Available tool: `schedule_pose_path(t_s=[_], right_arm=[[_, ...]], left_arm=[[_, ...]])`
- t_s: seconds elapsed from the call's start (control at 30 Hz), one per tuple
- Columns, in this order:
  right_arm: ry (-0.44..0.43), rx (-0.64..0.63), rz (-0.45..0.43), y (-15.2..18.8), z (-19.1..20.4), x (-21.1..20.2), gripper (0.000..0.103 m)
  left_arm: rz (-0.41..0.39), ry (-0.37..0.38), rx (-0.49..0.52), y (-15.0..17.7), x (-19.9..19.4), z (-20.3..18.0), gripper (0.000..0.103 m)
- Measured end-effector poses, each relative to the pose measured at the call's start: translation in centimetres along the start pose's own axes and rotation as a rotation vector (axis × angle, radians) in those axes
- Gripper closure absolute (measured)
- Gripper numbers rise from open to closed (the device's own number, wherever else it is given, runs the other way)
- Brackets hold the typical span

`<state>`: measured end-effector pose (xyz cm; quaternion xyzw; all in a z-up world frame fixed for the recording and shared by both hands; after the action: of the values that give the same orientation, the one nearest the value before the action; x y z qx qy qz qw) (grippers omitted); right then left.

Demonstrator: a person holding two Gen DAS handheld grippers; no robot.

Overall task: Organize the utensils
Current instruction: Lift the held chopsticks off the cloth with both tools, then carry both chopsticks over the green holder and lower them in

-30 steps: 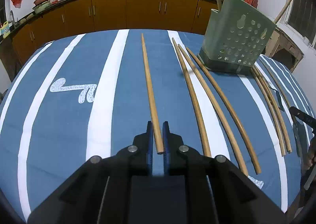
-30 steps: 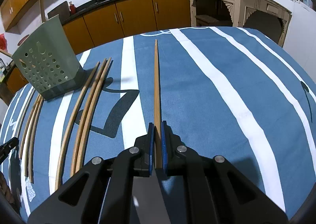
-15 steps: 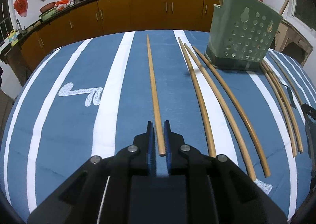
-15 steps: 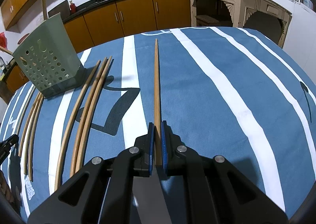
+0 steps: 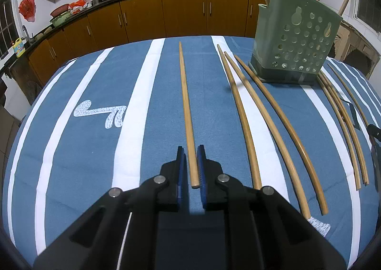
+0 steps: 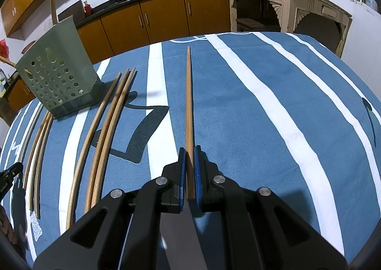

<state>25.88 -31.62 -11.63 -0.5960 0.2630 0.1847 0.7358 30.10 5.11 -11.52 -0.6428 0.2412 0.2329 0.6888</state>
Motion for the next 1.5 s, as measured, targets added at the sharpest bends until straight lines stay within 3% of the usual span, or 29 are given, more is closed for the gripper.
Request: schedule_pose_path(t_s=[0.3, 0.57, 0.93, 1.2, 1.5], right_arm=[[-0.026, 0.027, -0.014, 0.1, -0.5, -0.6, 0.095], [-0.043, -0.009, -0.16, -1.7, 0.0, -5.4, 0.095], [-0.03, -0.039, -0.362, -5.0, 0.1, -10.3, 0.096], [-0.034, -0.025, -0.445, -7.0, 0.2, -12.1, 0.096], [-0.082, 0.018, -0.508, -9.2, 0.2, -13.4, 0.096]], left_arm=[[-0.001, -0.001, 0.003, 0.2, -0.3, 0.1, 0.094], [-0.026, 0.0, 0.026, 0.1, -3.1, 0.6, 0.095], [-0.204, 0.01, 0.045, -3.3, -9.8, 2.0, 0.095], [-0.329, 0.023, -0.027, -6.7, -13.5, 3.6, 0.095], [-0.407, 0.014, -0.074, -9.2, -15.6, 4.3, 0.095]])
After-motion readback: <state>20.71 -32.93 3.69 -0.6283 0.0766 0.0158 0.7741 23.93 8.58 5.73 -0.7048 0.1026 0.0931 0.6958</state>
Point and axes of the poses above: each gripper's, at about its wrist camera, not at the fingertips, and x roughly the way its jaws point, z to its left, y to its underside, the point moved 2 cm from there along x, roughly the way its jaws point, and after that the axes turned 12 degrees about -z, right-handed, at the moved point
